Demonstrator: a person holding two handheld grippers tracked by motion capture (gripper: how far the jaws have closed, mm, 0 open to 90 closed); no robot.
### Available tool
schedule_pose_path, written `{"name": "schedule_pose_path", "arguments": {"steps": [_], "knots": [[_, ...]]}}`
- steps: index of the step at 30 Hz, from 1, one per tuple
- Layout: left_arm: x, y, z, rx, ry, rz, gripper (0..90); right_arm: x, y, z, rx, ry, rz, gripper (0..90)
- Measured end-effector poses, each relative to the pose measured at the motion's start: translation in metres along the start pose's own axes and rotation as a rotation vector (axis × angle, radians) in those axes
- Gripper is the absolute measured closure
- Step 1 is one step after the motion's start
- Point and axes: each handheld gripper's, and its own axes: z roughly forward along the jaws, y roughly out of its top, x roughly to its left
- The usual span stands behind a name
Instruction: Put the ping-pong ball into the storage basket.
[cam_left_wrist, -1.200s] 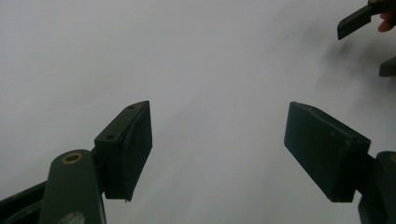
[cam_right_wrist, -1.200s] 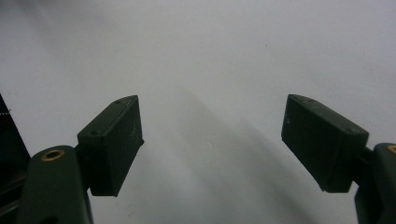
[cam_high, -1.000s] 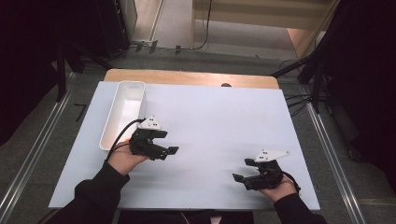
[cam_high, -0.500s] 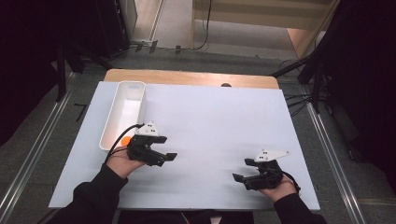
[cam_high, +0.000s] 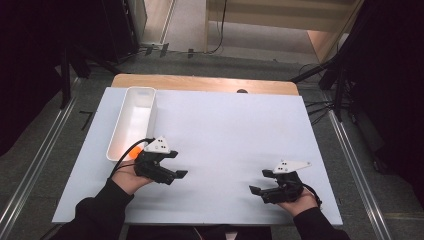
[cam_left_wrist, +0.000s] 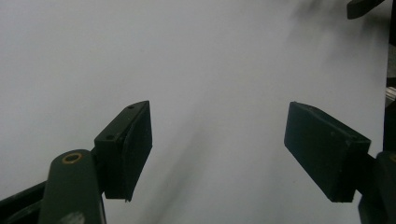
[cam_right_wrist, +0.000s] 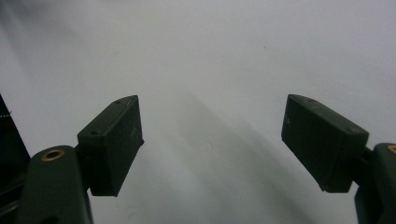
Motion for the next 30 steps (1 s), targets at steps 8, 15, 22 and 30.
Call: {"name": "schedule_pose_path", "arguments": {"steps": [8,15,22,30], "knots": [[-0.002,-0.007,-0.001,0.018,-0.016,0.016,24.0,0.000,0.000,0.001,0.004,0.002,-0.001,19.0],[-0.002,-0.012,-0.005,0.011,-0.025,0.014,24.0,0.000,0.000,0.001,0.001,0.004,-0.003,19.0],[-0.003,-0.017,-0.007,0.026,-0.029,0.029,24.0,0.000,0.000,0.001,0.004,0.004,0.002,19.0],[-0.006,-0.025,-0.009,0.051,-0.034,0.061,24.0,0.001,0.001,0.002,0.002,0.005,-0.004,19.0]]}}
